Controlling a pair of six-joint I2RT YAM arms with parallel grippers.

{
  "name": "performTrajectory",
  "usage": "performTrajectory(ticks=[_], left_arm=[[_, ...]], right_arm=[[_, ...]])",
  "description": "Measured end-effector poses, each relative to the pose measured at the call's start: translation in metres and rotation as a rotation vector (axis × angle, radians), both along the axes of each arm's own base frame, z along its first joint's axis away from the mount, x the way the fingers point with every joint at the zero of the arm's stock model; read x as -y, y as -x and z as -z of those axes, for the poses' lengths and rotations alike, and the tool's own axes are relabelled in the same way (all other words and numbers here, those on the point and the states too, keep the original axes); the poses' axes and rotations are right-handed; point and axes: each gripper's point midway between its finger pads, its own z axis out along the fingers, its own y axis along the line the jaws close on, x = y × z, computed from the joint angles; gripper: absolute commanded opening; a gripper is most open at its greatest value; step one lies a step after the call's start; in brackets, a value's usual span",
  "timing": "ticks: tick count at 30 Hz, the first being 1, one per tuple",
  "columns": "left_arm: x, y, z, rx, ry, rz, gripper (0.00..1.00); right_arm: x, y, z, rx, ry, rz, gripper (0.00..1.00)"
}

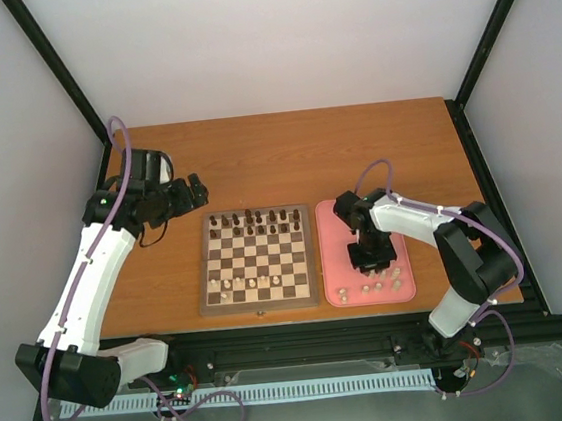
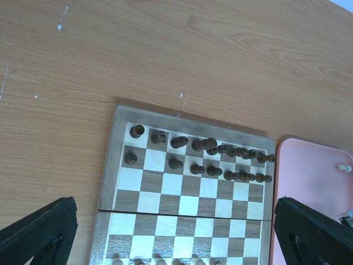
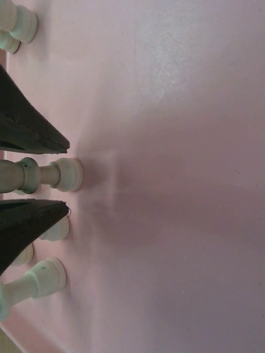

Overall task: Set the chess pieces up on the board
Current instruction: Pick up the chess piece from the storage box, then place the chess piece on the chessboard.

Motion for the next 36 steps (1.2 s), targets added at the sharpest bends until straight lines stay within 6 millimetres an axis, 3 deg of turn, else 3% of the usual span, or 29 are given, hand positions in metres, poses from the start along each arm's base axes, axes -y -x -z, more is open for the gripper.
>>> performTrajectory(ticks=[6,13,20,24,29,33,36], left_arm=[[0.000,0.000,0.001,-0.001,0.000,0.000,1.00],[0.000,0.000,0.002,-0.004,-0.001,0.000,1.00],[-0.001,0.001,0.003,-0.006,-0.004,-0.002,1.00],[-0.003,0.001,0.002,-0.003,-0.011,-0.008,1.00],[-0.007,0.002,-0.009,0.030,-0.019,-0.029,1.00],[-0.011,0.006,-0.037,0.097,-0.001,-0.056,1.00],[-0.017,0.013,-0.068,0.174,0.016,-0.085,1.00]], right_arm=[[0.000,0.001,0.001,-0.003,-0.001,0.001,0.12],[0.001,-0.001,-0.002,0.000,0.009,-0.002,0.10],[-0.014,-0.031,-0.041,0.094,-0.006,-0.017,0.09],[-0.044,-0.043,-0.075,0.173,-0.039,-0.090,0.09],[-0.099,-0.032,-0.104,0.212,-0.090,-0.229,0.09],[-0.142,-0.018,-0.111,0.195,-0.115,-0.335,0.09],[-0.172,-0.008,-0.115,0.188,-0.137,-0.406,0.09]])
